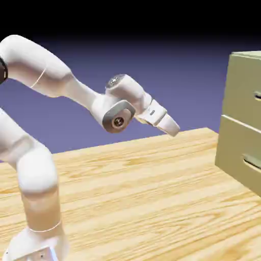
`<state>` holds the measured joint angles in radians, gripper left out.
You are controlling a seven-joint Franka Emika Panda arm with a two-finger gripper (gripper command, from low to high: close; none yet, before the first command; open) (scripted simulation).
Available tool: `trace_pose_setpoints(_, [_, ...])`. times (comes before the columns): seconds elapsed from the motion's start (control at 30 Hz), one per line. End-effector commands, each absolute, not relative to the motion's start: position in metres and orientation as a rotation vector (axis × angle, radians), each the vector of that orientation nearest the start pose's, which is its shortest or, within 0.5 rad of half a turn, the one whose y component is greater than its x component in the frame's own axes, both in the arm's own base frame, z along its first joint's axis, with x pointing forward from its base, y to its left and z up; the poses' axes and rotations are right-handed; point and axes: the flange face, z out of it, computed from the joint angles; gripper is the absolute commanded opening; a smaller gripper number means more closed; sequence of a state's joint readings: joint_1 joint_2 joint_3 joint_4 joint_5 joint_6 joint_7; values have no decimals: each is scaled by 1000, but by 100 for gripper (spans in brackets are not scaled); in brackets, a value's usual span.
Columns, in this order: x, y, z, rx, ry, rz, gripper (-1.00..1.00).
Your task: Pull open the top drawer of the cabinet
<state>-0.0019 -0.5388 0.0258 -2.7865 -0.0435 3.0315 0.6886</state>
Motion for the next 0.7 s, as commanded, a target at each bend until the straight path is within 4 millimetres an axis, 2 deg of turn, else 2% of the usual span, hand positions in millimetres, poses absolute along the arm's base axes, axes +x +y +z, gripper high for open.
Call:
trace_pose_setpoints(0.0, [404,20,455,-2648,722,-1081,0])
trace_pose_setpoints(0.17, [435,56,440,-2936,131,-1113,0])
trace_pose_setpoints(0.33, [461,93,418,-3072,-541,-1077,0])
trace_pose_setpoints(0.5, [483,130,393,-3025,-1242,-996,0])
trace_pose_setpoints(0.67, [500,165,369,-2794,-1909,-901,0])
